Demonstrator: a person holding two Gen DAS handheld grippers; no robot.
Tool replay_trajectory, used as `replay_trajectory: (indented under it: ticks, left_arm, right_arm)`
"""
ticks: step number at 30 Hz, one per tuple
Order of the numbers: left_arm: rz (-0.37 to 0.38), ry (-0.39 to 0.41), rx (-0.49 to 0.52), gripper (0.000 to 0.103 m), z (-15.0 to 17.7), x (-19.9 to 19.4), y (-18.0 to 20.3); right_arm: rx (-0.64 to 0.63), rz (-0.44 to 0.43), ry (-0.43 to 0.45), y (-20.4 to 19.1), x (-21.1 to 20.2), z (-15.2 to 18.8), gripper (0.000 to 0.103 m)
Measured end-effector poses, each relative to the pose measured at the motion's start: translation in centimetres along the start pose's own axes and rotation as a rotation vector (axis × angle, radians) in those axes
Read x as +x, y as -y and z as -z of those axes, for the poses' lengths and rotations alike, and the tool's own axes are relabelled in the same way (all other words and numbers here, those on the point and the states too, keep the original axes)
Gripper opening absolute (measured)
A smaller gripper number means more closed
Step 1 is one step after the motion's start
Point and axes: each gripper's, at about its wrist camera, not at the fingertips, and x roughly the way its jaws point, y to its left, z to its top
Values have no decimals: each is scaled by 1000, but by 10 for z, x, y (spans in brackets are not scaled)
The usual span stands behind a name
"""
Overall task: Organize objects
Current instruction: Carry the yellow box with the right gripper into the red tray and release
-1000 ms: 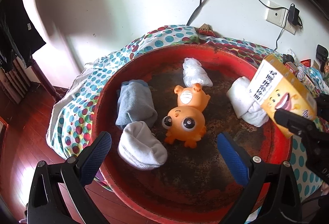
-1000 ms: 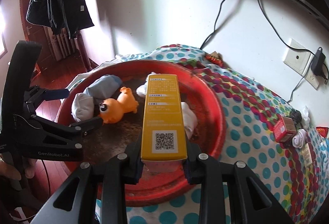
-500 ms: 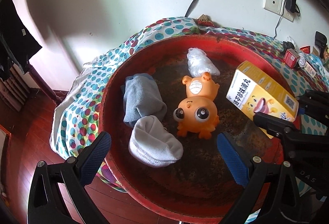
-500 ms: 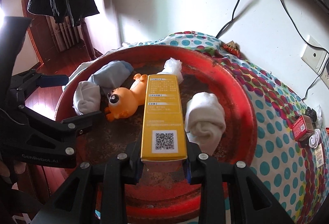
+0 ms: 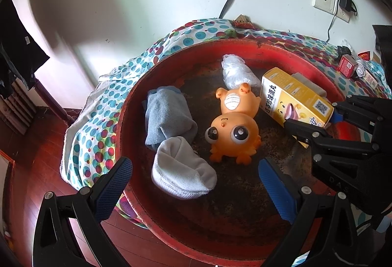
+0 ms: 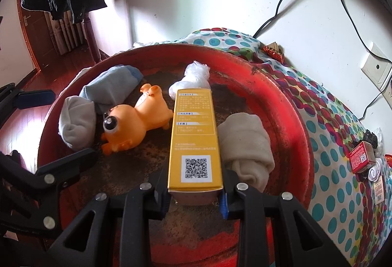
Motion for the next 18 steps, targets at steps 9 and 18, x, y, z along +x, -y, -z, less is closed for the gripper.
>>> replay_trajectory:
  ticks: [9, 18]
  left_arm:
    - [-6, -11, 11, 103, 1, 3, 2]
    - [-3, -11, 20, 103, 1, 3, 4]
  right_arm:
    - [5, 1, -15, -1, 8, -3, 30]
    - [3, 3, -22, -3, 9, -1, 31]
